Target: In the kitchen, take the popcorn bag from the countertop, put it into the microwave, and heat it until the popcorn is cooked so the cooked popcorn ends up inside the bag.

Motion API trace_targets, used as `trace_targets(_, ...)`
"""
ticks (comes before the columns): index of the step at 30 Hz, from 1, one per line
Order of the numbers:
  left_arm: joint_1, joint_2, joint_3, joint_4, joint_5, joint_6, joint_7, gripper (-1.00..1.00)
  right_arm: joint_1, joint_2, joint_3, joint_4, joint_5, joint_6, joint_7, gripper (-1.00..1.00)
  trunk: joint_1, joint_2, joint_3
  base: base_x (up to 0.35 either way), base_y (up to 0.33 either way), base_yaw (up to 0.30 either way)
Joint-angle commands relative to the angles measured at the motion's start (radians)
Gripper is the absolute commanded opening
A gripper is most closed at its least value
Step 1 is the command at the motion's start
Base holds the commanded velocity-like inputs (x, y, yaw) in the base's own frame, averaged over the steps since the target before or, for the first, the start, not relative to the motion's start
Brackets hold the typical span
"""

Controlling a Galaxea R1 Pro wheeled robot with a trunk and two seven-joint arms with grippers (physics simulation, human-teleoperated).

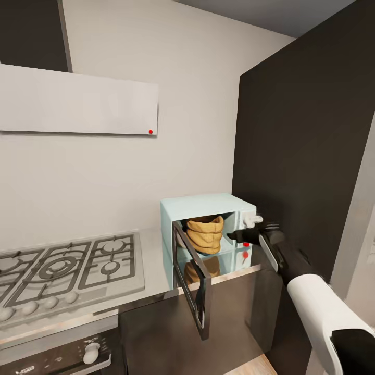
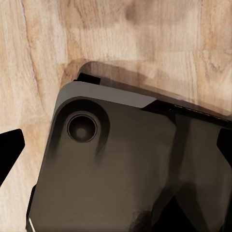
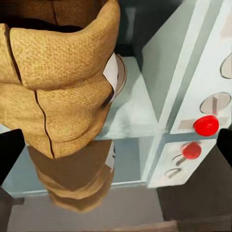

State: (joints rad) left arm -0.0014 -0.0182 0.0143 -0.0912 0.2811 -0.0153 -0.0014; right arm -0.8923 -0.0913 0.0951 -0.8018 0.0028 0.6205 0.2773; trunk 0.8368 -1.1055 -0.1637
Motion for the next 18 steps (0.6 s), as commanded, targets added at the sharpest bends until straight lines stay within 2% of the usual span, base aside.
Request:
trace_targets(1,0.000,0.000,0.001,-0.001,0.005,-0.002,0.000,1.00,0.007,0.000,0.004,0.003,-0.002,-0.029,0.004,1.00,0.000,-0.001,-0.001,0.000,0.000,0.000)
trace_targets(3,0.000,0.000,0.001,-0.001,0.004,-0.002,0.000,1.00,0.017,0.005,0.006,0.035,-0.005,-0.102,0.005,1.00,0.000,-0.001,-0.001,0.000,0.000,0.000)
trace_targets(6,0.000,0.000,0.001,-0.001,0.004,-0.002,0.000,1.00,0.020,0.009,0.007,0.146,-0.008,-0.272,0.000,1.00,0.000,-0.001,-0.001,0.000,0.000,0.000)
trace_targets(8,0.000,0.000,0.000,-0.001,0.003,-0.002,0.000,1.00,0.021,0.010,0.007,0.173,-0.013,-0.347,-0.001,1.00,0.000,-0.001,-0.001,0.000,0.000,0.000)
trace_targets(11,0.000,0.000,0.000,-0.001,0.003,-0.002,0.000,1.00,0.021,0.010,0.007,0.194,-0.014,-0.383,0.002,1.00,0.000,-0.001,-0.001,0.000,0.000,0.000)
trace_targets(16,0.000,-0.002,-0.002,-0.001,0.001,-0.002,0.000,1.00,0.021,0.011,0.007,0.206,-0.012,-0.390,0.003,1.00,0.000,-0.001,-0.001,0.000,0.000,0.000)
trace_targets(18,-0.002,0.000,0.005,-0.012,0.002,-0.013,0.000,1.00,0.009,0.023,0.019,0.194,-0.001,-0.378,-0.008,1.00,0.000,-0.001,-0.001,0.000,0.000,0.000)
